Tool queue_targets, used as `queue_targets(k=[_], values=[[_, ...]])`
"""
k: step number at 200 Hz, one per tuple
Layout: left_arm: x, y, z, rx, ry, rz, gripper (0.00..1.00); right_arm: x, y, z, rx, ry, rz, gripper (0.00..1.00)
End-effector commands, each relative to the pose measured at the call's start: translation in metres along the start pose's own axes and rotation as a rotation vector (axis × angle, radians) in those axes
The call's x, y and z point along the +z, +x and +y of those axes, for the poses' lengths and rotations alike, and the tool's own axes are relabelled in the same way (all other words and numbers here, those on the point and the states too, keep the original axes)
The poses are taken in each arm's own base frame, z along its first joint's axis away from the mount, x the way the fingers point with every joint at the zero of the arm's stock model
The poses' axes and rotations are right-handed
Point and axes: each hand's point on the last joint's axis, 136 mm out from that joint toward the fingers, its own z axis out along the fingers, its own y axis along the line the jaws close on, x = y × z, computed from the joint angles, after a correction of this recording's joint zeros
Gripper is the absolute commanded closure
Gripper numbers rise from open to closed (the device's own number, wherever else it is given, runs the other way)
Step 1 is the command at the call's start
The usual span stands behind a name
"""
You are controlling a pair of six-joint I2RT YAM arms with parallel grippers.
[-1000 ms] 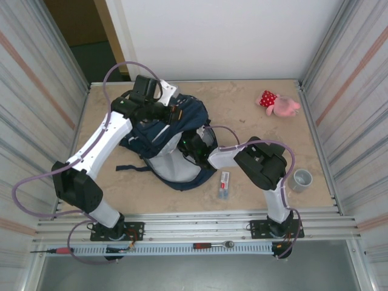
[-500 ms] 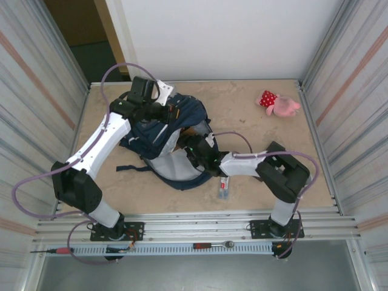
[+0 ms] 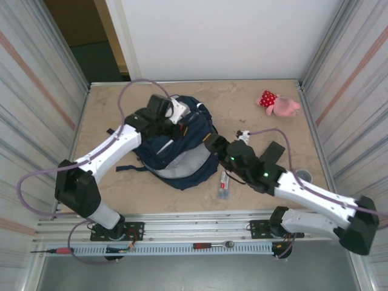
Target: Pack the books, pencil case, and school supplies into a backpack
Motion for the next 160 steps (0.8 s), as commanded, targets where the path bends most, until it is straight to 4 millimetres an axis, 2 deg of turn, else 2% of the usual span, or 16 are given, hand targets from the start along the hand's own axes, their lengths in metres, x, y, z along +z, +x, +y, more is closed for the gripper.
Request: queue_targets(k=[1,26,40,53,69,82,95,107,123,141,160], values=[[0.033,0.036,-0.001,-0.009,-0.045,0.060,1.00,-0.022,-0.017,-0.041,-0.188,0.135,-0.075,0.19],[0.075,0.089,-0.017,-0.013,-0.041,0.169,1.00,-0.033,-0.025,-0.045,-0.284,0.134,-0.083,0.20],[0.091,0.109,-0.022,-0.032,-0.032,0.224,0.99,-0.035,-0.026,-0.046,-0.308,0.138,-0.060,0.21],[0.096,0.113,-0.026,-0.055,-0.009,0.233,0.91,-0.035,-0.025,-0.046,-0.310,0.136,-0.023,0.21],[0.090,0.098,-0.030,-0.065,0.001,0.197,0.79,-0.035,-0.023,-0.044,-0.308,0.127,0.012,0.21],[0.076,0.077,-0.030,-0.066,-0.004,0.149,0.70,-0.035,-0.022,-0.042,-0.342,0.125,0.022,0.22],[0.056,0.055,-0.027,-0.097,0.004,0.100,0.55,-0.033,-0.021,-0.038,-0.426,0.116,0.040,0.23],[0.032,0.035,-0.022,-0.142,0.021,0.041,0.41,-0.029,-0.012,-0.023,-0.575,0.057,0.101,0.23],[-0.003,0.016,-0.012,-0.209,0.041,-0.045,0.26,-0.029,0.008,-0.004,-0.809,-0.025,0.244,0.22],[-0.038,0.012,0.009,-0.309,0.031,-0.117,0.18,-0.024,0.031,-0.004,-1.035,-0.043,0.408,0.22],[-0.065,0.028,0.037,-0.419,-0.006,-0.140,0.15,-0.017,0.058,-0.013,-1.300,-0.084,0.570,0.22]])
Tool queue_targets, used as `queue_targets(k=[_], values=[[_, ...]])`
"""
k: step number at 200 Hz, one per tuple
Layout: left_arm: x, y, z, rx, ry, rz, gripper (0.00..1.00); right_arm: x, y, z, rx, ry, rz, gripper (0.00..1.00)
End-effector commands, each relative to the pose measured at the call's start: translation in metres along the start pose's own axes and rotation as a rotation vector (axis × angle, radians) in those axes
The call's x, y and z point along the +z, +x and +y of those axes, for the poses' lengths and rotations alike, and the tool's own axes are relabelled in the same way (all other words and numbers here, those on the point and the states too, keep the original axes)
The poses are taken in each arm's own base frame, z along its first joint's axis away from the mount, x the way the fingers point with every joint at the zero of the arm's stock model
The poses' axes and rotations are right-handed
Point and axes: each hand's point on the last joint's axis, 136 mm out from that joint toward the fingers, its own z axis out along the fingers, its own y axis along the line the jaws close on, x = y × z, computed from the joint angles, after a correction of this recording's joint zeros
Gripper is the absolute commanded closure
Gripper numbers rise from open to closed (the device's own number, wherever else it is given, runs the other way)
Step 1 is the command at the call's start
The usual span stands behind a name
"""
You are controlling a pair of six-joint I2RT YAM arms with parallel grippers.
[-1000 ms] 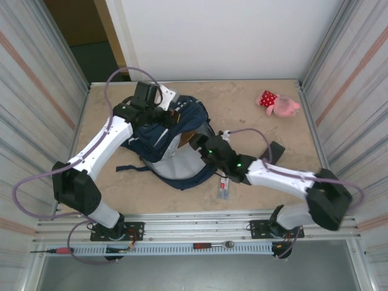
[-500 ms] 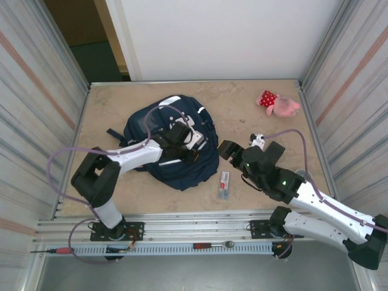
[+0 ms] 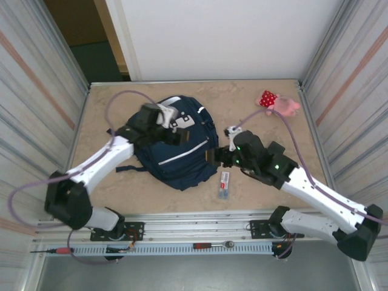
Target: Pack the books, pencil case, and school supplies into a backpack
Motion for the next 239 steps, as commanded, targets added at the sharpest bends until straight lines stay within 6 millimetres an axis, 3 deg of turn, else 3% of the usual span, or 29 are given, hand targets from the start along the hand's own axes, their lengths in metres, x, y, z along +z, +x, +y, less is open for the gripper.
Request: queue_targets(k=[1,36,74,109,139,151,159,180,205,214,239], values=[[-0.035,0.012,0.021,-0.153,-0.003,0.001,0.15,0.010,0.035,0.025,-0.481,-0.131,0.211,0.22],[-0.071,0.039,0.069,-0.316,-0.070,-0.016,0.14,0.039,0.078,0.043,-0.908,-0.231,0.450,0.21],[-0.089,0.061,0.087,-0.388,-0.092,-0.038,0.14,0.072,0.111,0.063,-1.096,-0.340,0.537,0.19],[-0.084,0.071,0.082,-0.411,-0.054,-0.018,0.15,0.123,0.110,0.061,-1.127,-0.270,0.486,0.09],[-0.084,0.076,0.081,-0.419,-0.053,-0.016,0.15,0.166,0.104,0.056,-1.099,-0.200,0.433,0.09],[-0.085,0.079,0.083,-0.413,-0.071,-0.010,0.15,0.176,0.105,0.051,-1.084,-0.189,0.428,0.14],[-0.085,0.082,0.085,-0.407,-0.081,-0.003,0.15,0.180,0.105,0.047,-1.079,-0.181,0.427,0.24],[-0.083,0.090,0.090,-0.407,-0.110,0.022,0.15,0.177,0.099,0.035,-1.122,-0.132,0.427,0.51],[-0.078,0.092,0.092,-0.408,-0.102,0.024,0.16,0.147,0.063,0.034,-1.156,-0.136,0.373,0.94],[-0.077,0.091,0.092,-0.403,-0.101,0.016,0.17,0.129,0.052,0.038,-1.158,-0.204,0.358,1.00],[-0.075,0.082,0.086,-0.346,-0.050,-0.027,0.19,0.082,0.016,0.036,-1.109,-0.340,0.356,1.00]])
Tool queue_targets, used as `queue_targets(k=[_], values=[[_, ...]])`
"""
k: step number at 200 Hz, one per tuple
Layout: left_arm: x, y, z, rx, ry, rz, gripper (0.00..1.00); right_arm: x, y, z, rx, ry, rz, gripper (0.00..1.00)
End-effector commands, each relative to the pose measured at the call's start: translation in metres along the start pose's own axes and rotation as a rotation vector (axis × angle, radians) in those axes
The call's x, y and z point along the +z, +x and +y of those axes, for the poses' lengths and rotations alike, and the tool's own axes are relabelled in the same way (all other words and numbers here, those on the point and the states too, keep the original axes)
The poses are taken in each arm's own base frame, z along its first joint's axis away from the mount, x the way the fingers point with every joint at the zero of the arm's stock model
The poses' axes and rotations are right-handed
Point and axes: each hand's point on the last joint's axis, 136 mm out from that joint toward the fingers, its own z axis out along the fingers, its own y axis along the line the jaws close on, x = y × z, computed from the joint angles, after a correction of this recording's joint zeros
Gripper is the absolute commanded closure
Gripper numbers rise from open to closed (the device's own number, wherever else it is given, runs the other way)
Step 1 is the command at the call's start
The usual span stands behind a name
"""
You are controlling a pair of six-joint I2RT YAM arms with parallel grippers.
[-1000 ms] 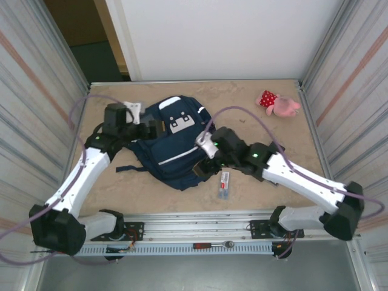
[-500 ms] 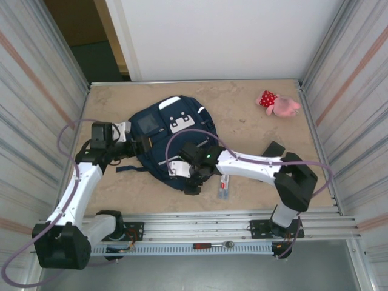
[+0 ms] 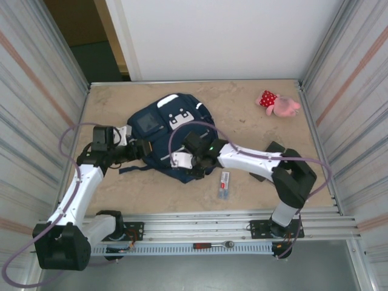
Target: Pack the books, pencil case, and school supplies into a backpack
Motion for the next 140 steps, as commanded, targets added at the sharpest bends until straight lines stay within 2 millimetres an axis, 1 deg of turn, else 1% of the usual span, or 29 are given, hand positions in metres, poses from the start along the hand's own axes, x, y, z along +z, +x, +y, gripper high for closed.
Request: queue_targets(k=[1,13,26,38,66,75,85,104,117,140], values=[[0.001,-0.007,-0.009,0.072,0.059,-0.041,0.19,-0.082,-0.020,-0.027,-0.033,-0.017,-0.137,1.00],[0.003,-0.007,-0.014,0.110,0.096,-0.056,0.21,-0.104,-0.017,-0.035,-0.030,-0.045,-0.145,1.00],[0.005,-0.007,-0.018,0.156,0.124,-0.076,0.22,-0.120,-0.014,-0.044,-0.037,-0.049,-0.152,1.00],[0.007,-0.004,-0.024,0.223,0.147,-0.092,0.24,-0.128,-0.009,-0.051,-0.047,-0.047,-0.154,1.00],[0.021,0.015,-0.042,0.451,0.173,-0.114,0.27,-0.150,-0.005,-0.068,-0.025,-0.026,-0.187,1.00],[0.027,0.019,-0.041,0.479,0.159,-0.130,0.29,-0.157,-0.006,-0.072,-0.019,-0.019,-0.204,1.00],[0.031,0.017,-0.039,0.473,0.157,-0.164,0.31,-0.160,-0.004,-0.075,-0.019,-0.011,-0.211,1.00],[0.039,0.020,-0.028,0.446,0.137,-0.194,0.34,-0.165,-0.002,-0.077,-0.020,0.000,-0.214,1.00],[0.044,0.021,-0.022,0.432,0.124,-0.210,0.34,-0.168,-0.001,-0.075,-0.023,-0.006,-0.217,1.00],[0.052,0.018,-0.013,0.422,0.087,-0.234,0.32,-0.173,0.000,-0.078,-0.023,0.008,-0.217,1.00]])
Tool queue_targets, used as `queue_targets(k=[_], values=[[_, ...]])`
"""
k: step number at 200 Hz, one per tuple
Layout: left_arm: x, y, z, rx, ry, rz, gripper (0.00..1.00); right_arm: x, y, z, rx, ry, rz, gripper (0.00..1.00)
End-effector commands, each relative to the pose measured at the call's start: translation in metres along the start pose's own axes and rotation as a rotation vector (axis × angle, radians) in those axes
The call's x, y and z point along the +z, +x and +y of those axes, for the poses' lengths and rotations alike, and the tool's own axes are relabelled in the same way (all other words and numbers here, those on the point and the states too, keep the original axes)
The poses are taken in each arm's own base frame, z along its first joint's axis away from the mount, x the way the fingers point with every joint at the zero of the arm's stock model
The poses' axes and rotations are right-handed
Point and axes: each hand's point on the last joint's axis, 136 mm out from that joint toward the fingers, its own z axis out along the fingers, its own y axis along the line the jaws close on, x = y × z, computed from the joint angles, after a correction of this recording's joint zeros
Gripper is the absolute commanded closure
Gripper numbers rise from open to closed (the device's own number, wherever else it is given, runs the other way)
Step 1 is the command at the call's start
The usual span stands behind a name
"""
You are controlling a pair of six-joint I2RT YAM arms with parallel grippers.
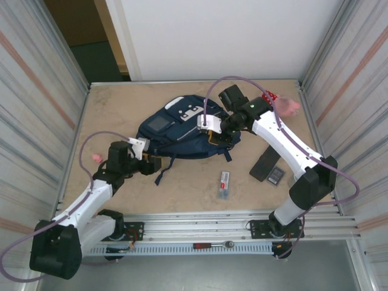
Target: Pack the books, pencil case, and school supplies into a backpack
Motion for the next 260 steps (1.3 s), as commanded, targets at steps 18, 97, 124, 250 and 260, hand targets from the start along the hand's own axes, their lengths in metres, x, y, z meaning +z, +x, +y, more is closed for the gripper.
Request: queue_targets(k=[18,97,124,250,260], values=[[0.014,-0.017,0.010,0.046,-0.040,-0.084,0.32,-0.046,-0.029,-0.004,-0.066,0.075,-0.119,1.00],[0.040,-0.018,0.002,0.127,0.042,-0.091,0.68,-0.045,-0.032,-0.009,-0.055,0.086,-0.138,1.00],[0.037,-0.021,-0.014,0.148,0.105,-0.100,0.89,-0.041,-0.031,-0.015,-0.035,0.102,-0.135,1.00],[-0.003,-0.013,-0.107,0.237,0.428,0.037,1.00,0.030,-0.030,-0.032,0.135,0.294,-0.125,1.00],[0.001,-0.012,-0.115,0.226,0.434,0.062,1.00,0.038,-0.030,-0.031,0.145,0.297,-0.121,1.00]])
